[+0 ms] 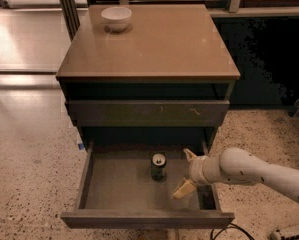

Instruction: Pick green can from middle drawer and place on counter

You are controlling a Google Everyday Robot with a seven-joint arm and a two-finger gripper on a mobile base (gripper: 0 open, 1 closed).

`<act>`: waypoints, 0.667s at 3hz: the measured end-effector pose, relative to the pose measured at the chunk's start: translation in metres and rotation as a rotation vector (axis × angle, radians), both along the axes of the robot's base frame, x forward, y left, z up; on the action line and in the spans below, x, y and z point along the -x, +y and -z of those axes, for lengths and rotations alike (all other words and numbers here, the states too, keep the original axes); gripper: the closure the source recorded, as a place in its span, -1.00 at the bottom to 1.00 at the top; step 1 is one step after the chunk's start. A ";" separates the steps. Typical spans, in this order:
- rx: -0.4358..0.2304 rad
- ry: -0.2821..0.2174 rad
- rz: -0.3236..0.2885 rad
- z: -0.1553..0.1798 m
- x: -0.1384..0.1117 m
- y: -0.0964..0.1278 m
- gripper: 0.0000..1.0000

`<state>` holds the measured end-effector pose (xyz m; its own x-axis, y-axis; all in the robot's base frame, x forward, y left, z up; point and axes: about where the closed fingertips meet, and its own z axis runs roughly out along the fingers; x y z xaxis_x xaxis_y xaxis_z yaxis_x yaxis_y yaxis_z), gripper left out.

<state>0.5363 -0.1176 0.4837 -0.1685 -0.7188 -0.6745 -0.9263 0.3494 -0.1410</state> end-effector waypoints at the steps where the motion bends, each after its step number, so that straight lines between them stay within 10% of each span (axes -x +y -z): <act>1: -0.003 0.006 -0.016 0.013 -0.003 0.012 -1.00; 2: -0.008 0.001 -0.039 0.031 -0.014 0.030 -1.00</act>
Offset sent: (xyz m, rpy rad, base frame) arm 0.0289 0.0519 -0.0537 0.0136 -0.0060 0.0636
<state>0.5499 -0.0872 0.4528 -0.1411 -0.7196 -0.6799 -0.9395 0.3139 -0.1372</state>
